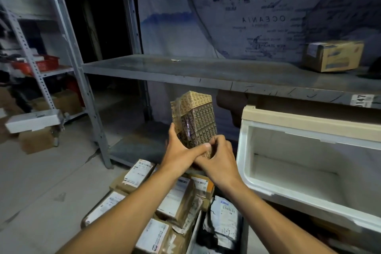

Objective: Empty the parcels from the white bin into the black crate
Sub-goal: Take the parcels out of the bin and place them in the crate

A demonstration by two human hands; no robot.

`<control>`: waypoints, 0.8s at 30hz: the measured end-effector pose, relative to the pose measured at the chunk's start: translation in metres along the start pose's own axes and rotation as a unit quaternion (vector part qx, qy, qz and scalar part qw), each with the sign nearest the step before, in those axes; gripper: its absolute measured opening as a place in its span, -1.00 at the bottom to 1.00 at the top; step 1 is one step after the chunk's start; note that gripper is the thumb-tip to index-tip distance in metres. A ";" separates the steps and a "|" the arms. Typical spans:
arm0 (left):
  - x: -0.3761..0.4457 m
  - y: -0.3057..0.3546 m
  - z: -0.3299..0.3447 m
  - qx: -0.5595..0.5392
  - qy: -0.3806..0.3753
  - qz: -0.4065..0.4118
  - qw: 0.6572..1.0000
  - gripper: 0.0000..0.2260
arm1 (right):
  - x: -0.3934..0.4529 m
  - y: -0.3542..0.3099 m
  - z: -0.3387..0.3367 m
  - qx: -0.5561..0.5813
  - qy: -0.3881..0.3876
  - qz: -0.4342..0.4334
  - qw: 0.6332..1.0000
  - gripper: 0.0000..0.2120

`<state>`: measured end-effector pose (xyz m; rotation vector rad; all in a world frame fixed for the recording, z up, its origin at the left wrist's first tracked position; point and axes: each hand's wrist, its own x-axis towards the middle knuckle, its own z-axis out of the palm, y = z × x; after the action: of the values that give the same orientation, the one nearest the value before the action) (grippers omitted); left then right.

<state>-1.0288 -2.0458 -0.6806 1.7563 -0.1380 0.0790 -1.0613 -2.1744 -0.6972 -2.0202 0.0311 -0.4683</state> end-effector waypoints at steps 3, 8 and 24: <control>0.005 -0.002 -0.009 -0.101 0.013 -0.051 0.994 -0.06 | -0.002 -0.001 -0.002 0.045 -0.034 -0.014 0.998 -0.59; 0.011 0.000 -0.022 -0.176 -0.017 -0.052 0.983 -0.67 | 0.009 0.000 -0.011 0.194 -0.031 0.034 0.980 -0.76; 0.009 0.007 -0.009 -0.325 -0.107 -0.117 0.933 -0.59 | 0.018 -0.009 -0.030 0.483 -0.174 0.227 0.827 -0.51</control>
<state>-1.0209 -2.0384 -0.6707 1.1019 -0.0963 -0.3034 -1.0562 -2.1994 -0.6713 -1.0002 0.0378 0.1967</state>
